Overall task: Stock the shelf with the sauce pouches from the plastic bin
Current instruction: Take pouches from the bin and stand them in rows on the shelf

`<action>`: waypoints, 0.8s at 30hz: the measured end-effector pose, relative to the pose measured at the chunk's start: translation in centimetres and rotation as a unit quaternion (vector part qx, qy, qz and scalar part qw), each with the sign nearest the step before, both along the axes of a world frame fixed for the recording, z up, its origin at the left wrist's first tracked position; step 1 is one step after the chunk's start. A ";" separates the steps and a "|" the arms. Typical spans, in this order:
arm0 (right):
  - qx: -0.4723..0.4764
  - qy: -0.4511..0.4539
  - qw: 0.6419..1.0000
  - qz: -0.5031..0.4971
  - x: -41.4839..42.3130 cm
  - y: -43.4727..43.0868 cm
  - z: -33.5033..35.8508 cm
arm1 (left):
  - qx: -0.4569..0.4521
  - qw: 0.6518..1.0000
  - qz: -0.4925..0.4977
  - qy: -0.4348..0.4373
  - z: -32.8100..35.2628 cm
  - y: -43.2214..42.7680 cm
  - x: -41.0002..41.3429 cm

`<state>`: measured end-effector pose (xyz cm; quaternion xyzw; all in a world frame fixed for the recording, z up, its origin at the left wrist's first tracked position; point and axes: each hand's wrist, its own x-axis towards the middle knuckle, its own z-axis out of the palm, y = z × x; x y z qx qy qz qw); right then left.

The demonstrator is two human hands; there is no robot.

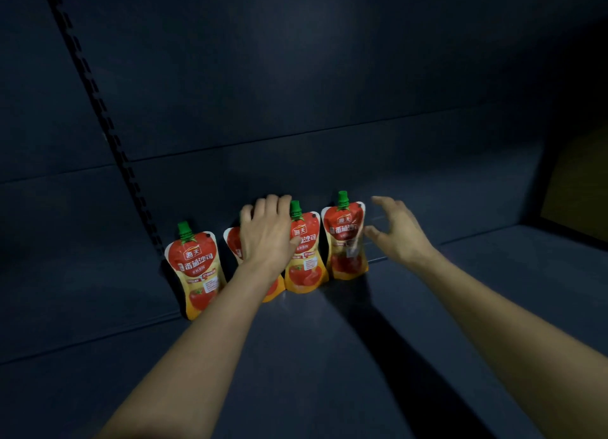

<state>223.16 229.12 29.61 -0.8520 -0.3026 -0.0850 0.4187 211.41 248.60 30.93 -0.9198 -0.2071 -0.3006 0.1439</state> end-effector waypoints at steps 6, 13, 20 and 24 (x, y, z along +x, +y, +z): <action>-0.031 -0.098 0.995 -0.017 -5.4 -8.8 -3.6 | -0.063 0.991 -0.089 -0.077 -2.4 -7.4 -3.7; -0.046 -0.130 0.988 -0.074 -14.5 -26.5 -11.0 | -0.307 0.911 -0.270 -0.056 -11.1 -27.2 -9.8; -0.083 -0.052 0.981 -0.166 -24.2 -46.3 -19.0 | -0.383 0.860 -0.327 0.082 -18.6 -46.8 -14.9; -0.109 0.044 0.967 -0.228 -28.0 -56.4 -23.5 | -0.398 0.825 -0.366 0.164 -22.1 -55.6 -16.0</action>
